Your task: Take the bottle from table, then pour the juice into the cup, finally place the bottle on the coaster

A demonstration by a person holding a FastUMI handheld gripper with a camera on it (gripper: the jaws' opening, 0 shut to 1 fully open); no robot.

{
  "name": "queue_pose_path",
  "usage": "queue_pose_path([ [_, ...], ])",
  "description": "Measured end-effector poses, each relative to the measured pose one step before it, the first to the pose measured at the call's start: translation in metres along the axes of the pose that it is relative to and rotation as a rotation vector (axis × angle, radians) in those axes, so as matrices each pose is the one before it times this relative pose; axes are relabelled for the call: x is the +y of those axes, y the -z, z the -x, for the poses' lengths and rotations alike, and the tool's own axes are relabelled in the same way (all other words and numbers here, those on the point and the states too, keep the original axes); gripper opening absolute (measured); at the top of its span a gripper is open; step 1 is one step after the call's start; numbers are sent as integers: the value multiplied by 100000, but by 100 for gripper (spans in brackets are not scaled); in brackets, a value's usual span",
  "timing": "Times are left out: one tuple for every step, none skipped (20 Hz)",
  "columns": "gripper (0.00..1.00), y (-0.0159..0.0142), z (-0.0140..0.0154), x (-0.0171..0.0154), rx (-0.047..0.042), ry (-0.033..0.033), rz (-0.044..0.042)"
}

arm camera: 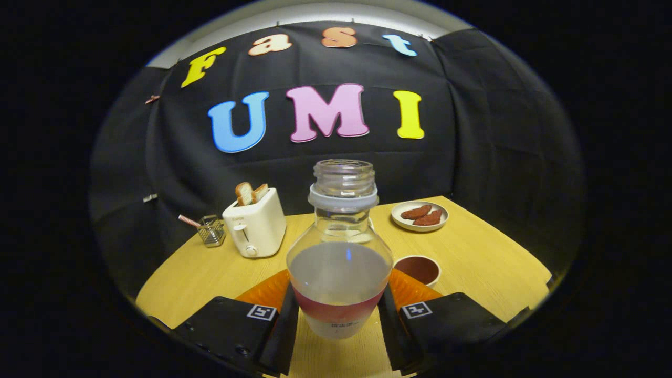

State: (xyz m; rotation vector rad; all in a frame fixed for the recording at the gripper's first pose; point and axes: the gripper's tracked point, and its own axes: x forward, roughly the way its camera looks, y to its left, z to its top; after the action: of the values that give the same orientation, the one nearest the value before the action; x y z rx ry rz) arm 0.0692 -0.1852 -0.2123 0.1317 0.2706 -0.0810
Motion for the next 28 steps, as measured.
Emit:
queue_pose_path([
  [71, -74, -364, 830, -744, -1777, 2235],
  [71, -163, -725, 718, -623, -1749, 1757],
  [71, -178, -770, 509, -396, -932, 1584],
  [71, -210, -579, 302, -205, -381, 1473],
  [71, -292, -468, 64, -423, 875, 1433],
  [71, -517, -629, -169, -918, 1118, 1202],
  [71, -476, -618, -152, -1000, 1248, 971],
  [71, -493, -842, -166, -1073, 728, 471],
  [71, -393, -992, -164, -527, 788, 578],
  [71, -277, -931, -229, -142, 766, 1240],
  [71, -507, -961, -392, -935, 1672, 2026],
  [71, -253, -1007, -479, -601, 1965, 2012],
  [71, 101, -901, -327, 8, 1555, 1451],
  [71, 59, -979, -127, 159, 1165, 904],
  [71, 292, -1066, -86, 580, 1249, 578],
  [71, 249, -863, 190, 162, 139, 259],
  [71, 181, -964, 360, -257, -336, -195],
  [71, 404, -908, 306, 118, -295, -339],
  [71, 554, -872, 351, 651, -473, -534],
  [71, 702, -856, 250, 1132, -197, -417],
  [71, 803, -779, 291, 1098, -499, -593],
  [71, 758, -740, 159, 1223, -297, -705],
  [72, 655, -767, 289, 893, -421, -621],
  [72, 432, -542, 35, 608, 99, -508],
  [72, 415, -562, 140, 398, -547, -1202],
  [72, 303, -609, 33, 72, -252, -1645],
  [72, 379, -505, -281, 676, 973, -1380],
  [72, 331, -326, -293, 137, 472, -1682],
])
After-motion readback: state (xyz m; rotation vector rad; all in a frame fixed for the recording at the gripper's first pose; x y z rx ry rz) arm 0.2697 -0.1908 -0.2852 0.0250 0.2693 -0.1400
